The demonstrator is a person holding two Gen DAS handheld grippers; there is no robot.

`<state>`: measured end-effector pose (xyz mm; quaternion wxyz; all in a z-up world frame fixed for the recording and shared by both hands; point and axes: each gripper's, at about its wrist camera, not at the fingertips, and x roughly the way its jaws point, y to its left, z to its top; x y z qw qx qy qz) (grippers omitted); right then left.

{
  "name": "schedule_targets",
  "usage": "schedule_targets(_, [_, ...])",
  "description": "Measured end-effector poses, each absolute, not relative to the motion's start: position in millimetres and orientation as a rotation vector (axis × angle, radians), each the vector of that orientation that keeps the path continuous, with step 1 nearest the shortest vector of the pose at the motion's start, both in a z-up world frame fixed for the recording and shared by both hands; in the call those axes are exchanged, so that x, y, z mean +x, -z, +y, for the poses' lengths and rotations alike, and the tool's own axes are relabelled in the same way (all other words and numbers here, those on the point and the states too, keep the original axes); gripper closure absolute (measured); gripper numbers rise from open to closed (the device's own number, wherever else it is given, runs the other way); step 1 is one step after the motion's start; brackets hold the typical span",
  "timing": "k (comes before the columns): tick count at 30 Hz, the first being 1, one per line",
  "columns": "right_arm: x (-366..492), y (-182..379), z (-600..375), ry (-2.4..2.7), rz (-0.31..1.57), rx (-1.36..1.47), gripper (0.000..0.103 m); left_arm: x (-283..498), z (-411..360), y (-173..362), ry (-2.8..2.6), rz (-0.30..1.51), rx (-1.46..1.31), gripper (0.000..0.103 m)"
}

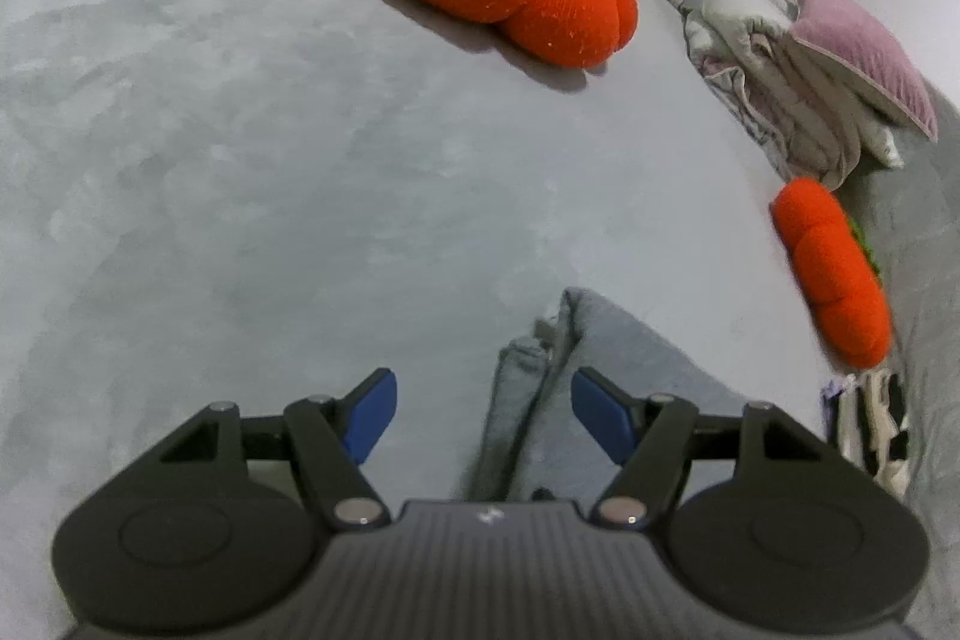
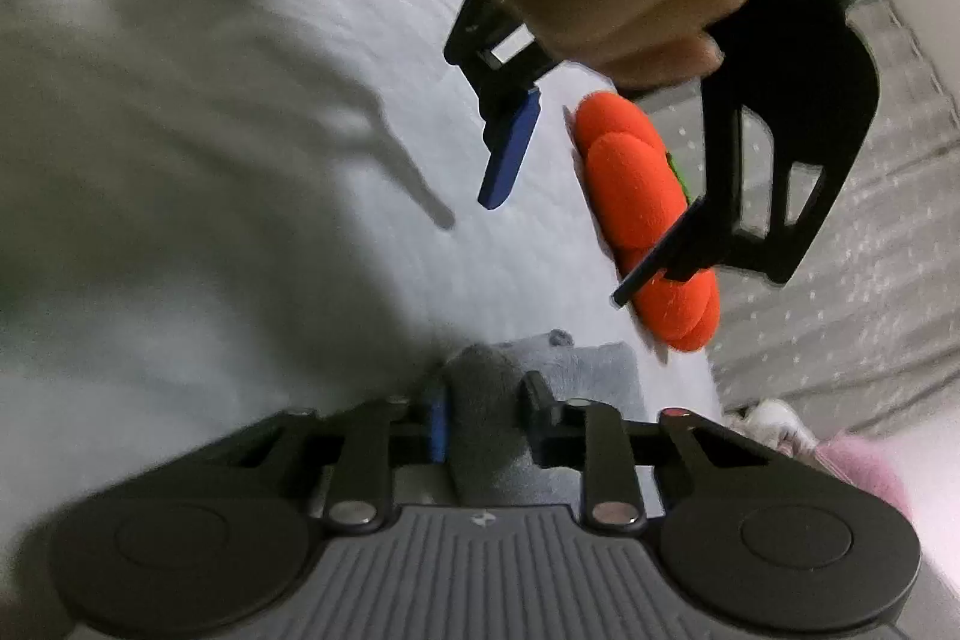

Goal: Fold clothes

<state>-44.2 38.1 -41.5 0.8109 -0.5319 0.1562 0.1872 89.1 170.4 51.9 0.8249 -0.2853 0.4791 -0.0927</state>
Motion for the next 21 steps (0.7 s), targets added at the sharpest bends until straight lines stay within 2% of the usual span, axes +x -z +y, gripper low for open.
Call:
schedule_targets(8, [-31,13,11,-0.382,0.364,-0.728,0.084,99,174,-36,0.213,1.033,-0.774,0.033])
schedule_targets(21, [-38,-11,3,-0.385,0.328,-0.541,0.084,114,152,-8,0.289,1.046,-0.859,0.032])
